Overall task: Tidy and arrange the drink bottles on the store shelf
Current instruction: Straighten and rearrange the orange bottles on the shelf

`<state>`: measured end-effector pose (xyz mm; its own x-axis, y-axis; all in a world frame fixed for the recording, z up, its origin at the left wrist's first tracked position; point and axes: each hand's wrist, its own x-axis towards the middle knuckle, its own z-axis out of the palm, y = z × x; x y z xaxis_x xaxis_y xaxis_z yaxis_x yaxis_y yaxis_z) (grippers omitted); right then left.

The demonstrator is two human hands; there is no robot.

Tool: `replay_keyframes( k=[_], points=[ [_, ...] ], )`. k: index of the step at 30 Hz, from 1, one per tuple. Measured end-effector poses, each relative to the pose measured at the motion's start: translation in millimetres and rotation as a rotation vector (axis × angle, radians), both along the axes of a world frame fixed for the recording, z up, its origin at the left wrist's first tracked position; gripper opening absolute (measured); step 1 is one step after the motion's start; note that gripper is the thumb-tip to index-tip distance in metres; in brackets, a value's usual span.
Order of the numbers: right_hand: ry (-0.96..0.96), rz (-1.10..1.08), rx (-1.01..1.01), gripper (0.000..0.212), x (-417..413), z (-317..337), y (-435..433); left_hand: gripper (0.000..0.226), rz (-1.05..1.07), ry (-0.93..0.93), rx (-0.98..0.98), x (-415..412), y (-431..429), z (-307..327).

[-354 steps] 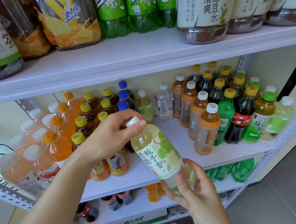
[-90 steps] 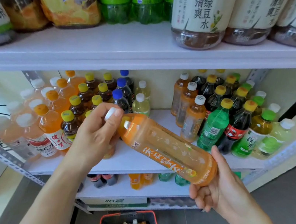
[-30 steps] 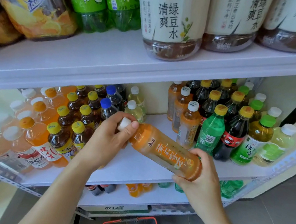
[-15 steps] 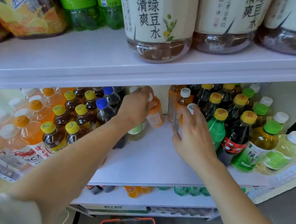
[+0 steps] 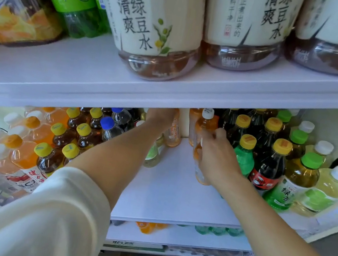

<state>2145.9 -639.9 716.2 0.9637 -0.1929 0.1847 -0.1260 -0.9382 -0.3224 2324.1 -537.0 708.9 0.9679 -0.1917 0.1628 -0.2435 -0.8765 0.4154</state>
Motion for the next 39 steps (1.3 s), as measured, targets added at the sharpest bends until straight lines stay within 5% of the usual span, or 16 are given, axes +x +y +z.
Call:
replay_keyframes(
  k=[5, 8, 11, 14, 16, 22, 29, 35, 39],
  points=[
    [-0.084, 0.049, 0.103, 0.022, -1.5, -2.6, -1.3, 0.007, 0.01, -0.037, 0.154, -10.3, 0.7, 2.9],
    [-0.123, 0.06, 0.218, 0.029, -7.6, -3.1, -1.0, 0.038, -0.012, -0.137, 0.217, -30.2, 6.4, 5.9],
    [-0.209, 0.066, 0.321, 0.033, -19.1, -0.5, -0.7, 0.055, -0.123, -0.072, -0.071, -70.3, 19.6, 5.7],
    [-0.308, 0.052, 0.45, 0.034, -31.3, 11.0, 4.0, 0.064, -0.405, 0.48, -0.581, -126.6, 41.4, -1.9],
    [-0.357, 0.028, 0.564, 0.034, -39.1, 21.4, 11.7, 0.074, -0.531, 0.649, -0.795, -162.5, 55.7, -9.7],
    [-0.435, 0.137, 1.057, 0.038, -63.0, 45.4, 45.3, 0.064, -0.384, 0.349, -0.97, -212.3, 80.6, -2.6],
    [0.238, 0.187, 1.459, 0.059, -125.2, 1.8, 76.4, 0.032, -0.24, 0.43, -1.252, -230.5, 123.1, 27.4],
    [0.084, 0.03, 1.746, 0.067, -159.5, -7.8, 128.8, 0.055, -0.229, 0.622, -1.344, -236.7, 147.3, 35.2],
    [0.36, 0.115, 1.982, 0.074, -173.6, -0.3, 129.6, 0.037, -0.368, 0.876, -1.52, -223.8, 164.0, 45.1]
  ],
)
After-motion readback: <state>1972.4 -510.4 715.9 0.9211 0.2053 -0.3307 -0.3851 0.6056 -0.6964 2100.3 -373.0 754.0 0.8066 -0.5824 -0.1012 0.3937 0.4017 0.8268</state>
